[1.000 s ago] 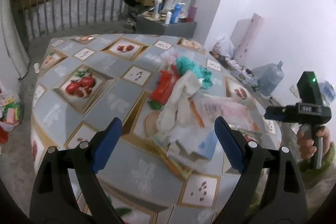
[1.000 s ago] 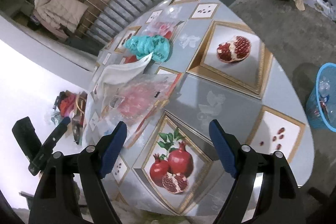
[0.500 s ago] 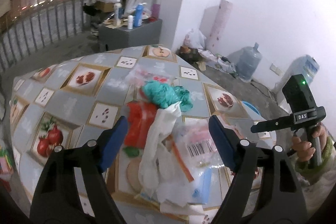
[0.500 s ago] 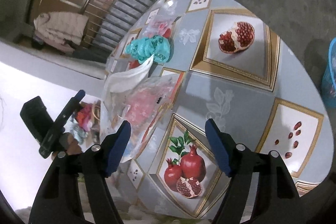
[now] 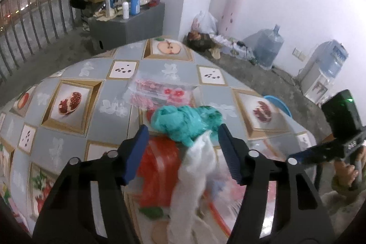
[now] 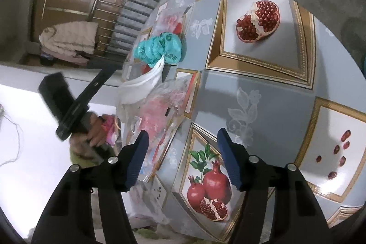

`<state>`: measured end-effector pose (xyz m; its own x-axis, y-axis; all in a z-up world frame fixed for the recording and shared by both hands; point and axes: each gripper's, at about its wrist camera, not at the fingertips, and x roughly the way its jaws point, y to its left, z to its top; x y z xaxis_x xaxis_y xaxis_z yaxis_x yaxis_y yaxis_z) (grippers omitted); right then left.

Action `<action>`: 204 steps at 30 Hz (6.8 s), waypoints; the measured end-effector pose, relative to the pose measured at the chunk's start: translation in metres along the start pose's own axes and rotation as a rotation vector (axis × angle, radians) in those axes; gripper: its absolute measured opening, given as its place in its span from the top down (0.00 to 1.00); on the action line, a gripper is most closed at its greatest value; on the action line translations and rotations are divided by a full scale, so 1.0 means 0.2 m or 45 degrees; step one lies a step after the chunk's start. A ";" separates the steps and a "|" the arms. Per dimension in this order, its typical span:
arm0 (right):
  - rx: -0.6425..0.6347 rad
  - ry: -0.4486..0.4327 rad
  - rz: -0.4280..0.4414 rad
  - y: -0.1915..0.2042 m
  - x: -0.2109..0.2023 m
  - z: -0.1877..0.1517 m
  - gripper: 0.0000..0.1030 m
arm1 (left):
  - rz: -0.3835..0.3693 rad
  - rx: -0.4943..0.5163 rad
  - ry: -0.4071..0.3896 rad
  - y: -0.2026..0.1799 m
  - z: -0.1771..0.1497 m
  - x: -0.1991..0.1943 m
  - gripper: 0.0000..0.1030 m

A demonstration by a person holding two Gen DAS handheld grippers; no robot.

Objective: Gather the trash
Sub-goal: 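Lower the left tool onto the teal plastic bag and close on it, then lift the teal bag with the left tool while the right tool grips the pink plastic bag, then carry the teal bag and pink bag over the blue wastebasket, then open both tools to drop the bags into the wastebasket, then turn both tools back toward the white tissues on the table, then reach the left tool to the white tissue pack and close on it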

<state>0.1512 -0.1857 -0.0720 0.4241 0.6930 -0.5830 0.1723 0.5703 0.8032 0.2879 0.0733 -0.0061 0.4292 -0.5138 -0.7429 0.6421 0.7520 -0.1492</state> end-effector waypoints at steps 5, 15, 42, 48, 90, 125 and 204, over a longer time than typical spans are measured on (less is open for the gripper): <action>0.036 0.030 0.055 -0.02 0.04 0.00 0.46 | -0.022 -0.047 0.064 0.07 0.04 0.13 0.52; 0.089 0.108 0.097 -0.06 0.15 0.02 0.66 | -0.053 -0.079 0.116 0.08 0.06 0.22 0.73; 0.103 0.029 0.336 -0.03 0.05 0.02 0.95 | -0.022 -0.038 -0.041 -0.01 0.10 0.01 0.86; 0.101 -0.008 0.388 -0.03 0.03 0.05 0.95 | -0.019 -0.038 -0.106 -0.03 0.13 -0.08 0.86; 0.145 -0.587 0.435 -0.53 -0.51 -0.03 0.96 | -0.032 0.158 -0.256 -0.82 0.38 -0.35 0.87; 0.723 -0.900 -0.679 -1.82 -1.14 0.10 0.96 | -0.127 0.531 0.397 -2.27 0.38 1.63 0.86; -0.583 -0.180 -0.341 0.32 0.17 -0.13 0.37 | -0.065 -0.384 -0.011 -0.04 -0.85 -0.34 0.55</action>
<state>0.1538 -0.1152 -0.0431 0.5394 0.4489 -0.7125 -0.1003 0.8743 0.4749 0.1461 0.1720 -0.0649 0.4073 -0.5566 -0.7241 0.4459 0.8131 -0.3742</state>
